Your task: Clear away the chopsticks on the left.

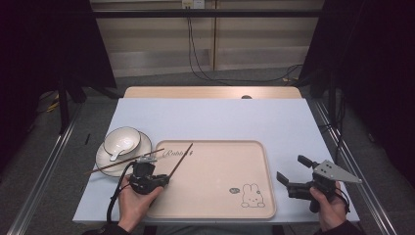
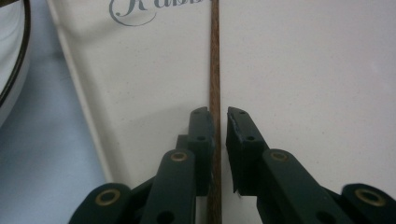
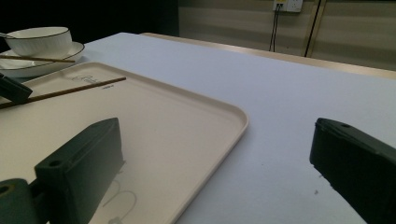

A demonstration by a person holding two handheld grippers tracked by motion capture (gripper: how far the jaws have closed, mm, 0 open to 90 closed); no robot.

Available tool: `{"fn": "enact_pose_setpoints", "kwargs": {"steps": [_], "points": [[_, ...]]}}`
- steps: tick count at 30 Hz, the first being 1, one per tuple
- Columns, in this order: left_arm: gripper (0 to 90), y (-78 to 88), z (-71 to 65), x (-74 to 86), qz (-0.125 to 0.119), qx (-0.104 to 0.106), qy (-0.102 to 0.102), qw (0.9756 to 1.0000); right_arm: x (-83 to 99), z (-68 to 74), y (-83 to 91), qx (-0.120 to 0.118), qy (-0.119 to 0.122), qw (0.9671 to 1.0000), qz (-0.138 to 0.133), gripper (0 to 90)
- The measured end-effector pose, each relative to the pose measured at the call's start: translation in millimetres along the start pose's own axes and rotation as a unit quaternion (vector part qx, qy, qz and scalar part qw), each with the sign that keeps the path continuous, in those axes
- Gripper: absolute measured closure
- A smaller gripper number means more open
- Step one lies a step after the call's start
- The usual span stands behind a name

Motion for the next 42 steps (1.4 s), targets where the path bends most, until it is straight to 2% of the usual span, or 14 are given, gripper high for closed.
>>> {"fn": "enact_pose_setpoints", "kwargs": {"steps": [3, 7, 12, 14, 16, 19, 21, 23, 25, 28, 31, 35, 37, 42], "points": [[78.1, 1.3, 0.5, 0.7, 0.007, 0.007, -0.008, 0.9999, -0.2, 0.3, 0.0, -0.001, 0.000, 1.0000, -0.001, 2.2], [65.5, 2.8, -0.5, -1.2, 0.002, 0.016, -0.016, 0.9997, -0.2, 0.0, -0.3, 0.001, -0.001, 1.0000, -0.001, 2.2], [57.7, 9.6, -4.3, -6.1, -0.032, 0.033, -0.036, 0.9983, 0.1, -0.6, -0.1, 0.001, -0.002, 1.0000, 0.000, 2.2], [52.7, 12.0, -4.4, -7.7, -0.044, 0.034, -0.052, 0.9971, -0.2, -0.6, -0.3, 0.003, -0.002, 1.0000, -0.001, 2.2], [46.0, 14.8, -4.6, -9.1, -0.051, 0.048, -0.060, 0.9958, -0.4, -0.1, 0.1, 0.002, -0.001, 1.0000, -0.001, 2.2], [28.0, 19.4, -4.5, -13.0, -0.081, 0.047, -0.074, 0.9928, -0.6, -0.1, -0.1, 0.003, 0.000, 1.0000, -0.002, 2.2], [20.9, 21.9, -4.8, -14.2, -0.092, 0.048, -0.080, 0.9913, -0.7, 0.0, -0.1, 0.002, -0.002, 1.0000, -0.002, 2.2], [13.6, 26.1, -5.7, -16.2, -0.103, 0.063, -0.081, 0.9893, -0.8, 0.0, 0.0, 0.003, -0.001, 1.0000, -0.002, 2.2], [11.1, 32.5, -7.2, -16.8, -0.115, 0.080, -0.087, 0.9862, -0.7, -0.1, 0.0, 0.003, -0.001, 1.0000, -0.002, 2.2], [6.4, 40.7, -6.5, -15.9, -0.124, 0.095, -0.090, 0.9836, -0.7, -0.1, 0.2, 0.002, -0.001, 1.0000, -0.002, 2.2], [3.6, 51.0, -3.3, -11.8, -0.135, 0.106, -0.113, 0.9785, -0.9, 0.4, 0.3, 0.001, -0.001, 1.0000, -0.003, 2.2], [3.5, 61.5, 5.0, -7.9, -0.137, 0.119, -0.126, 0.9753, -0.6, 0.1, -0.1, 0.002, -0.002, 1.0000, -0.002, 2.2], [3.6, 67.5, 11.7, -8.5, -0.146, 0.111, -0.118, 0.9758, -0.7, -0.1, -0.2, 0.003, -0.002, 1.0000, -0.002, 2.2], [3.5, 83.0, 28.5, -5.7, -0.154, 0.102, -0.126, 0.9748, -0.7, -0.2, 0.2, 0.003, -0.001, 1.0000, -0.002, 2.2]]}}
Point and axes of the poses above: each handheld gripper's, and its own axes: y roughly backward along the jaws, x roughly out of its underside, z roughly to its left, the point moved 8 cm from there along -y, roughly forward along the jaws, and after that the axes turned 8 degrees about y, right-handed, at the moved point
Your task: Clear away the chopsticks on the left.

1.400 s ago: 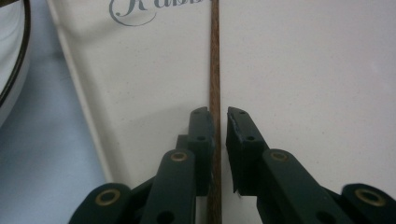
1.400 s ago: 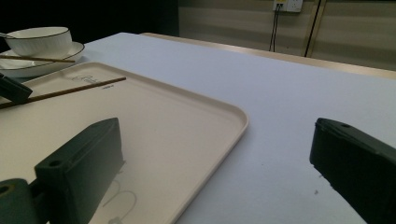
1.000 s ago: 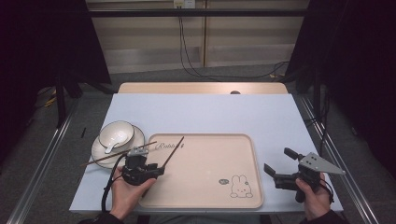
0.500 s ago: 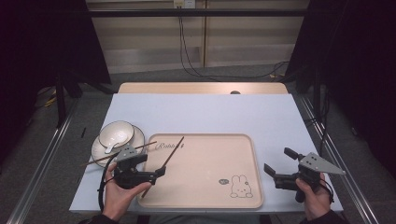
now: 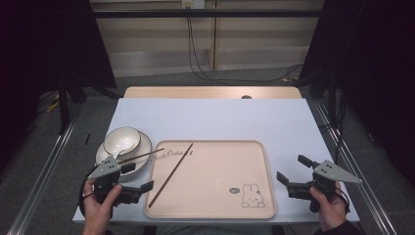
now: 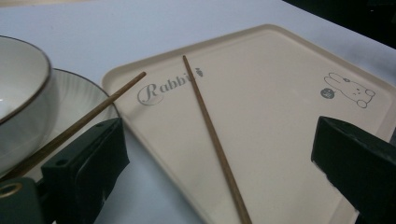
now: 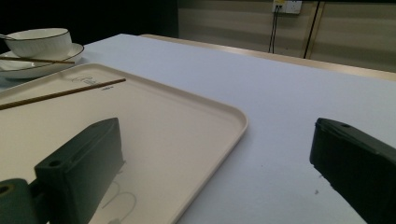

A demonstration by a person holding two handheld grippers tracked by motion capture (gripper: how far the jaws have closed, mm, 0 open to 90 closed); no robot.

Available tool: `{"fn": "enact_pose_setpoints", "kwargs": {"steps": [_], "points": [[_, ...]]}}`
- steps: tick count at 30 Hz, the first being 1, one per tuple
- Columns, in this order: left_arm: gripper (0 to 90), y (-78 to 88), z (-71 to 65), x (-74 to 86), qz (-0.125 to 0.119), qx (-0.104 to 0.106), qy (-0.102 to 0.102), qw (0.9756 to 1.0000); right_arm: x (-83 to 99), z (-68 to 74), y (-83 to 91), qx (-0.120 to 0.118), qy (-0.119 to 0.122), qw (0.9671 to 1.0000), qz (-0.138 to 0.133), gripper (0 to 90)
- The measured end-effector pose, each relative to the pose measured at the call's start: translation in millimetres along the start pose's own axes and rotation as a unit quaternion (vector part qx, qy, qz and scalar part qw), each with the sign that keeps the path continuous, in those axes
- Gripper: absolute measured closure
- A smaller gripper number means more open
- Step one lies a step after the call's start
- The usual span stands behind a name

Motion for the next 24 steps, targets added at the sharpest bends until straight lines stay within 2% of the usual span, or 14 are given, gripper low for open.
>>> {"fn": "enact_pose_setpoints", "kwargs": {"steps": [2, 4, 8, 11, 13, 16, 17, 19, 21, 24], "points": [[2.3, 7.1, 4.3, 0.5, -0.001, -0.006, -0.006, 1.0000, -0.1, 0.0, -0.1, 0.000, -0.001, 1.0000, 0.000, 2.2], [2.3, 15.0, 7.6, 0.4, -0.003, 0.004, -0.014, 0.9999, 0.1, 0.1, -0.2, 0.000, 0.000, 1.0000, 0.001, 2.2], [2.4, 26.3, 13.6, 0.9, -0.004, 0.006, -0.025, 0.9997, 0.1, -0.1, -0.3, 0.002, 0.000, 1.0000, 0.001, 2.2], [3.4, 34.7, 18.0, 1.5, -0.008, 0.016, -0.029, 0.9994, 0.0, 0.0, -0.4, 0.002, 0.001, 1.0000, 0.000, 2.2], [3.4, 40.7, 23.8, 1.0, -0.014, 0.013, -0.029, 0.9994, 0.1, 0.1, -0.3, 0.001, -0.001, 1.0000, 0.000, 2.2], [3.4, 46.9, 32.1, 2.2, -0.005, 0.008, -0.036, 0.9993, -0.3, 0.5, 0.2, 0.000, -0.001, 1.0000, -0.001, 2.2], [3.5, 48.4, 34.7, 1.8, -0.008, 0.010, -0.035, 0.9993, -0.3, 0.4, 0.2, 0.000, 0.000, 1.0000, -0.001, 2.2], [5.1, 51.4, 39.5, 3.3, 0.003, 0.027, -0.032, 0.9991, -0.2, 0.3, -0.1, 0.002, 0.000, 1.0000, -0.001, 2.2], [5.1, 55.2, 49.1, 3.4, 0.004, 0.014, -0.034, 0.9993, -0.2, 0.5, -0.1, 0.002, 0.001, 1.0000, -0.001, 2.2], [5.2, 61.0, 60.4, 2.3, 0.002, 0.008, -0.033, 0.9994, -0.3, 1.4, -0.3, 0.000, 0.001, 1.0000, 0.000, 2.2]]}}
Point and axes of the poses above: each handheld gripper's, and its own axes: y roughly backward along the jaws, x roughly out of its underside, z roughly to its left, the point moved 8 cm from there along -y, roughly forward along the jaws, and after that the axes turned 8 degrees about y, right-handed, at the moved point
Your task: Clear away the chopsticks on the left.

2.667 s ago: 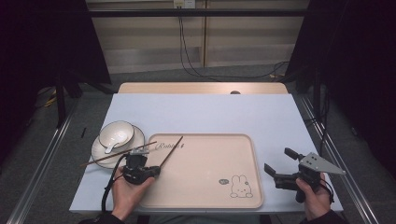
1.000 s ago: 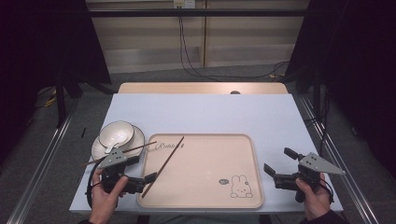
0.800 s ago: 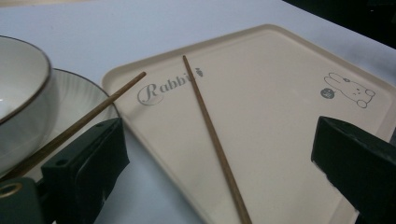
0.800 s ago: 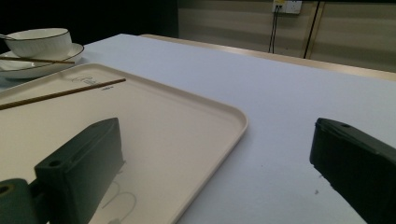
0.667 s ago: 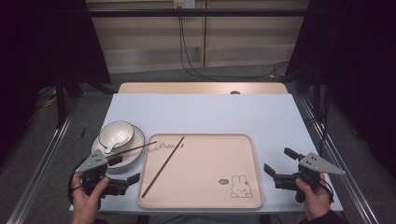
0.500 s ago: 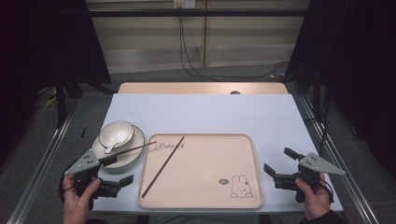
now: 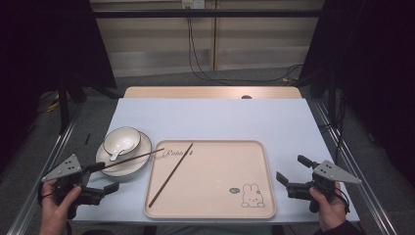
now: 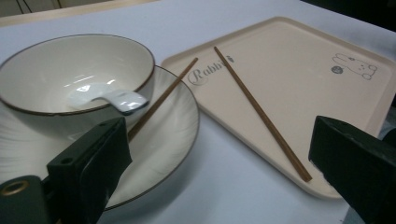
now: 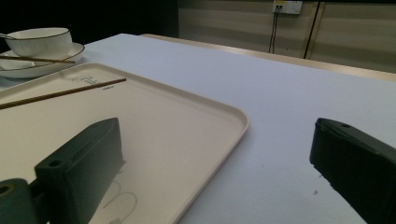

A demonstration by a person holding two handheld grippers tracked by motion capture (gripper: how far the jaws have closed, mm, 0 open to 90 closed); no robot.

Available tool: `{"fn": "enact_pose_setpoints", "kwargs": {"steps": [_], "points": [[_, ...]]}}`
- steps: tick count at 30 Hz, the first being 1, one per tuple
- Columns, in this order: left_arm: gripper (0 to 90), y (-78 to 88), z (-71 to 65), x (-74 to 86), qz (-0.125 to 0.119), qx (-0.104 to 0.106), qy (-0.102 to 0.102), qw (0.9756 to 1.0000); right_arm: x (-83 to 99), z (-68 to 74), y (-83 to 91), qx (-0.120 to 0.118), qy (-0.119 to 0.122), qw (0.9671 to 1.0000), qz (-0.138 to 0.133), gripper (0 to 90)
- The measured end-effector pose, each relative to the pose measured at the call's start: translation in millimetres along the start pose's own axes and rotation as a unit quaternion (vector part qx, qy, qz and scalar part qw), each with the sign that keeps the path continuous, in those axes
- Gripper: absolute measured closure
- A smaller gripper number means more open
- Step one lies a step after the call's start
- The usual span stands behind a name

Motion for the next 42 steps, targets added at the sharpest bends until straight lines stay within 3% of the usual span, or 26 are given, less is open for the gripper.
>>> {"fn": "enact_pose_setpoints", "kwargs": {"steps": [5, 11, 13, 14, 15, 17, 19, 22, 23, 25, 27, 34, 36, 42], "points": [[6.2, 5.4, 20.2, 1.3, 0.017, -0.015, 0.006, 0.9997, 0.1, 0.2, -0.2, 0.001, 0.002, 1.0000, 0.001, 2.1], [8.7, 4.5, 45.2, 3.0, 0.039, -0.032, -0.009, 0.9987, 0.0, 0.0, -0.3, 0.002, 0.001, 1.0000, 0.000, 1.9], [14.0, 2.4, 51.1, 5.3, 0.055, -0.026, -0.021, 0.9979, 0.0, 0.3, -0.2, 0.002, 0.001, 1.0000, 0.001, 1.9], [23.4, 1.2, 52.7, 6.9, 0.061, -0.018, -0.033, 0.9974, 0.0, 0.3, -0.1, 0.002, 0.001, 1.0000, 0.001, 1.9], [30.1, -0.9, 54.7, 8.6, 0.067, -0.018, -0.029, 0.9971, 0.0, 0.1, -0.3, 0.002, 0.001, 1.0000, 0.001, 2.0], [32.4, -4.6, 61.1, 9.9, 0.079, -0.025, -0.031, 0.9961, 0.1, 0.3, -0.2, 0.002, -0.001, 1.0000, 0.001, 2.0], [41.7, -8.0, 63.5, 9.9, 0.085, -0.019, -0.033, 0.9956, 0.1, 0.2, -0.2, 0.002, 0.000, 1.0000, 0.001, 2.0], [47.8, -13.4, 67.9, 10.0, 0.102, -0.016, -0.043, 0.9938, 0.0, 0.1, -0.2, 0.002, 0.000, 1.0000, 0.001, 2.0], [50.0, -15.9, 70.6, 9.9, 0.107, -0.024, -0.047, 0.9928, 0.0, 0.2, -0.1, 0.002, 0.000, 1.0000, 0.001, 2.0], [50.8, -20.2, 71.0, 10.5, 0.110, -0.020, -0.042, 0.9928, 0.0, 0.3, 0.0, 0.002, 0.001, 1.0000, 0.001, 2.0], [54.1, -22.7, 72.3, 10.4, 0.118, -0.021, -0.056, 0.9912, 0.0, -0.3, 0.1, 0.004, 0.000, 1.0000, 0.001, 2.0], [63.2, -32.4, 71.4, 11.9, 0.142, -0.015, -0.066, 0.9875, 0.2, -0.1, -0.2, 0.002, 0.000, 1.0000, 0.001, 2.0], [65.9, -34.9, 71.8, 11.1, 0.140, -0.017, -0.068, 0.9877, 0.3, -0.3, -0.2, 0.003, 0.001, 1.0000, 0.001, 2.0], [72.2, -41.6, 69.3, 12.6, 0.155, -0.012, -0.076, 0.9850, 0.5, -0.7, -0.3, 0.003, 0.002, 1.0000, 0.002, 2.0]]}}
Point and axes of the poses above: each handheld gripper's, and its own axes: y roughly backward along the jaws, x roughly out of its underside, z roughly to its left, the point moved 8 cm from there along -y, roughly forward along the jaws, and after that the axes turned 8 degrees about y, right-handed, at the moved point
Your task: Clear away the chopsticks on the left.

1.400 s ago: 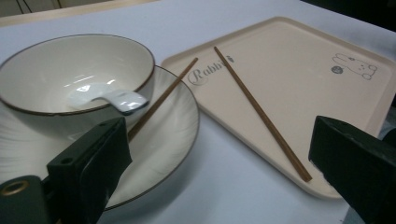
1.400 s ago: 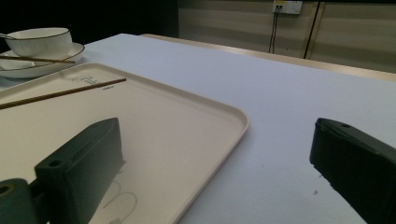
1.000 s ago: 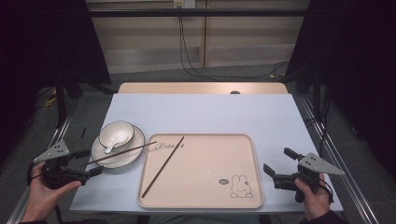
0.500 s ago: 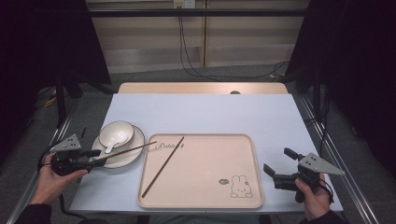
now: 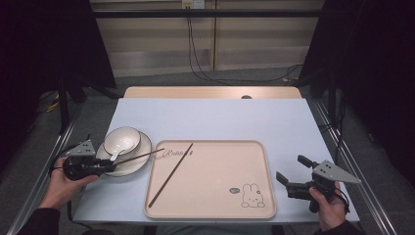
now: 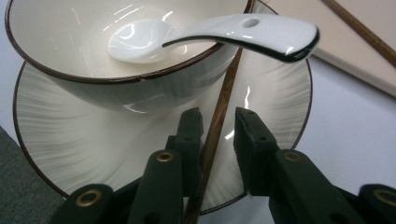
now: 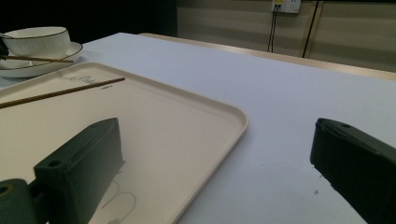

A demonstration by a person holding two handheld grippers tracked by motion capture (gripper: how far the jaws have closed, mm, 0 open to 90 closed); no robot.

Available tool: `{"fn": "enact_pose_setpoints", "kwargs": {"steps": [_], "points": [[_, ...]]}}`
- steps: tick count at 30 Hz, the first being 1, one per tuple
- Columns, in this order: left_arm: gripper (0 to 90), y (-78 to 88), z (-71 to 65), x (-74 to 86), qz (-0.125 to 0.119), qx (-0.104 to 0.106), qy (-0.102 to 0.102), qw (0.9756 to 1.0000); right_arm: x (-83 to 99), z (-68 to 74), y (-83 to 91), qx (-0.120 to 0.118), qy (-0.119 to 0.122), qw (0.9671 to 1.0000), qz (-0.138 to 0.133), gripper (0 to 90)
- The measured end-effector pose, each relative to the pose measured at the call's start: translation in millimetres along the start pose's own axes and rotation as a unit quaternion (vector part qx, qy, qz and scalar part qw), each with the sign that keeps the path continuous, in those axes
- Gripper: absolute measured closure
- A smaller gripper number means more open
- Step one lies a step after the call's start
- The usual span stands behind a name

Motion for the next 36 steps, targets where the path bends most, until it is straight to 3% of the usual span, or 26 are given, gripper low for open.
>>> {"fn": "enact_pose_setpoints", "kwargs": {"steps": [1, 15, 27, 28, 36], "points": [[73.6, -0.1, 0.5, 0.1, 0.007, 0.001, -0.010, 0.9999, 0.1, 0.0, 0.0, 0.000, 0.000, 1.0000, 0.000, 2.0], [84.4, 1.3, -6.2, 1.7, 0.014, 0.019, -0.012, 0.9996, 0.4, -0.3, 0.1, 0.001, -0.001, 1.0000, 0.001, 2.0], [84.8, 5.0, -12.5, 0.2, 0.003, 0.040, 0.030, 0.9987, 0.4, -0.6, 0.1, 0.002, -0.003, 1.0000, 0.001, 2.0], [84.8, 6.2, -12.0, -0.5, 0.005, 0.038, 0.024, 0.9990, 0.3, -0.5, 0.1, 0.003, -0.003, 1.0000, 0.000, 2.0], [84.8, 9.2, -19.4, -4.5, -0.003, 0.047, 0.044, 0.9979, 0.3, -0.8, 0.2, 0.004, -0.003, 1.0000, 0.000, 2.0]]}}
Point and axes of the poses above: each handheld gripper's, and its own axes: y roughly backward along the jaws, x roughly out of its underside, z roughly to its left, the point moved 8 cm from there along -y, roughly forward along the jaws, and after that the axes turned 8 degrees about y, right-handed, at the moved point
